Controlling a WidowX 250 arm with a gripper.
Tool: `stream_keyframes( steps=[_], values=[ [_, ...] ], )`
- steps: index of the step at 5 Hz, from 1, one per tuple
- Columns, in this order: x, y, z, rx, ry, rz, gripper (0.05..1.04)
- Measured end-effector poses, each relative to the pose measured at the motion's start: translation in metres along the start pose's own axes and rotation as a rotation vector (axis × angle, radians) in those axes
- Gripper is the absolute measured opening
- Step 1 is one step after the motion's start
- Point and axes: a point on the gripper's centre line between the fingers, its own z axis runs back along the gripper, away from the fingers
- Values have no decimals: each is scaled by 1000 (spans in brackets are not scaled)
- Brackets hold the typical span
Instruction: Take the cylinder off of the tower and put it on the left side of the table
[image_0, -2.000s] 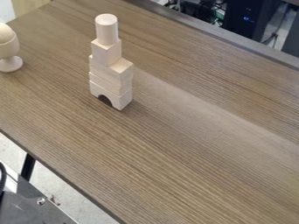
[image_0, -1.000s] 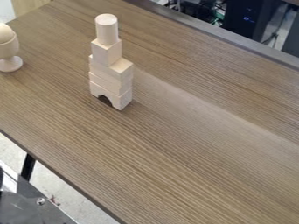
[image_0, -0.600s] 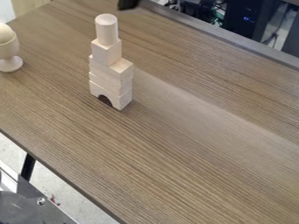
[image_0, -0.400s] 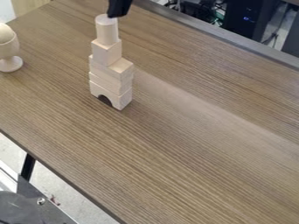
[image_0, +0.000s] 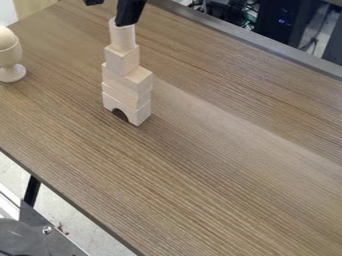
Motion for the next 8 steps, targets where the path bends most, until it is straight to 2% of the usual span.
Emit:
stream_keyframes(
  steps=[2, 3, 5, 6, 7, 8],
  values=[
    [-11, -5, -11, -68, 16, -12, 999],
    [-14, -7, -14, -138, 8, -21, 942],
    [-17, -9, -31, -149, 13, 34, 359],
    [-16, -8, -32, -147, 10, 60, 220],
    [-18, -9, -32, -151, 22, 81, 474],
    [-18, -8, -30, -151, 20, 84, 798]
  ],
)
